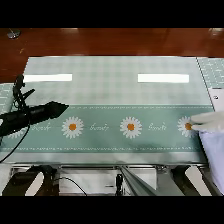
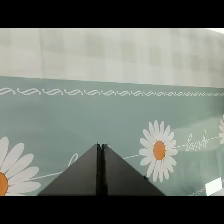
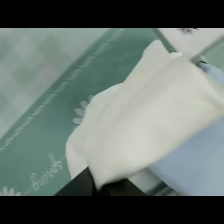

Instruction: Fold the shirts.

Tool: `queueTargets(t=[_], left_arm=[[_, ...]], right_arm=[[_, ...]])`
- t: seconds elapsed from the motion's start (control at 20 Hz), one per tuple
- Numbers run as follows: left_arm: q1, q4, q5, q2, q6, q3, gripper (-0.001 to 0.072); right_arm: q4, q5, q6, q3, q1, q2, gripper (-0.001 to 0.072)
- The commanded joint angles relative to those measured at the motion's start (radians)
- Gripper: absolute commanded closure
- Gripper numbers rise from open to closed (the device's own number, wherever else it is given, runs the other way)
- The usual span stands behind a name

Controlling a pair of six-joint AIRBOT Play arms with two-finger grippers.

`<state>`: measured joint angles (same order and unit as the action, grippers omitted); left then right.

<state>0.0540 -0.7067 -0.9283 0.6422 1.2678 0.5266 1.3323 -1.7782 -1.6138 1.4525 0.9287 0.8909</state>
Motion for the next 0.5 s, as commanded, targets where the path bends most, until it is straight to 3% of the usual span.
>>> queueTargets(t=[0.0, 0.1, 0.2, 0.25, 0.3, 0.45], left_arm=[[0.000, 0.000, 0.013, 0.000, 0.000, 0.000, 0.0680], [0.000, 0.000, 0.016, 0.000, 0.000, 0.000, 0.0680], [0.000, 0.000, 0.016, 0.000, 0.000, 0.000, 0.0680], [0.000, 0.000, 0.016, 0.000, 0.000, 0.000, 0.0680], [0.000, 0.000, 0.018, 0.001, 0.000, 0.000, 0.0680], [0.000, 0.000, 0.041, 0.001, 0.000, 0.000, 0.0680]], right_arm=[[0.279, -0.077, -0.032, -0.023, 0.167, -0.118, 0.0688], [0.417, -0.077, -0.055, -0.023, 0.208, -0.162, 0.0688], [0.459, -0.077, -0.054, -0.023, 0.209, -0.172, 0.0670], [0.489, -0.077, -0.066, -0.023, 0.209, -0.172, 0.0403], [0.517, -0.077, -0.081, -0.023, 0.209, -0.172, 0.0082], [0.480, -0.042, -0.086, -0.023, 0.209, -0.153, 0.0093]])
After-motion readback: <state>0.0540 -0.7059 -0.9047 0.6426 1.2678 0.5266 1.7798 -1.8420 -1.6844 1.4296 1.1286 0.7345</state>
